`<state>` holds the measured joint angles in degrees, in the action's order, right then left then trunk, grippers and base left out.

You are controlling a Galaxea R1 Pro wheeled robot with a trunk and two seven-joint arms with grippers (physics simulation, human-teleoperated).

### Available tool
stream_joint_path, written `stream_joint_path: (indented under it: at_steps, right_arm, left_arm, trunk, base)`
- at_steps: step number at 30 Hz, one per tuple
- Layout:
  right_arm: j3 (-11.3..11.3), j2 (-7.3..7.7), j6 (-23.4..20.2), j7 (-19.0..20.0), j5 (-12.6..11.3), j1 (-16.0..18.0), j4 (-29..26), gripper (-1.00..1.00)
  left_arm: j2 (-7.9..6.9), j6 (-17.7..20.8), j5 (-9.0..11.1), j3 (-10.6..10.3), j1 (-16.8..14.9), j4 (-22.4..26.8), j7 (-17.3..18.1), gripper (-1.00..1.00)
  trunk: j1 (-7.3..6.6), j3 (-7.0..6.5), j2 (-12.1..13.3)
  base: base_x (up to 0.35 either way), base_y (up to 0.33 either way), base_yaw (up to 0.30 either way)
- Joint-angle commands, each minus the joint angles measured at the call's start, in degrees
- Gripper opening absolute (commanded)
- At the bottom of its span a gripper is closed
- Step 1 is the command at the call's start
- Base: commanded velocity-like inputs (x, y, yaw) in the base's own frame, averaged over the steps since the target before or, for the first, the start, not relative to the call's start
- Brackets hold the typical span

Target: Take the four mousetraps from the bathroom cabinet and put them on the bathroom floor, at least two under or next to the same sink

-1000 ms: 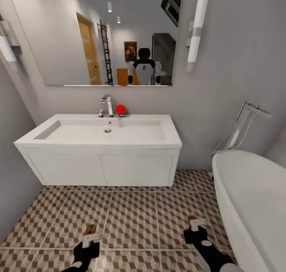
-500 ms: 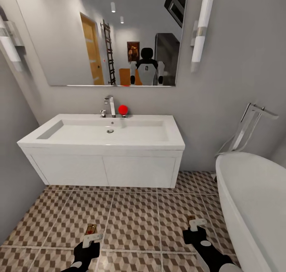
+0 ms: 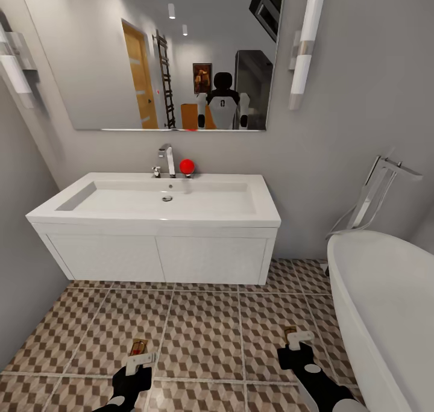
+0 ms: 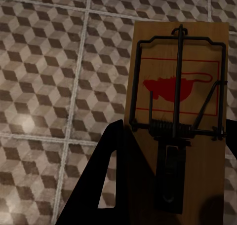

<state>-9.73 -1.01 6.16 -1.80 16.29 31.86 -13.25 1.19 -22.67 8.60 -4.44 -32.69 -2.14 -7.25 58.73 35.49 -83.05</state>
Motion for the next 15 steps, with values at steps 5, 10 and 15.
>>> stream_joint_path:
  at_steps: [5,10,15]
  right_arm:
    - [0.11,-0.27,-0.41,-0.25,0.58,0.58,0.00,-1.00]
    - [1.43,-0.88,-7.55,-0.59,0.58,6.46,-1.33,-1.00]
    - [1.63,-1.76,-17.78,-0.57,0.47,16.06,-2.07,-1.00]
  left_arm:
    - [0.12,3.98,0.31,-0.42,-0.30,0.99,-0.50,-1.00]
    - [0.41,28.58,0.11,-0.40,-0.91,16.24,-0.61,-1.00]
    - [0.36,47.48,-0.08,-0.31,-6.84,27.57,-0.75,-1.00]
  trunk:
    - [0.00,0.05,-0.03]
    - [0.00,0.05,-0.03]
    - [0.00,0.05,-0.03]
  base:
    - [0.000,0.000,0.000]
    - [0.000,0.000,0.000]
    - [0.000,0.000,0.000]
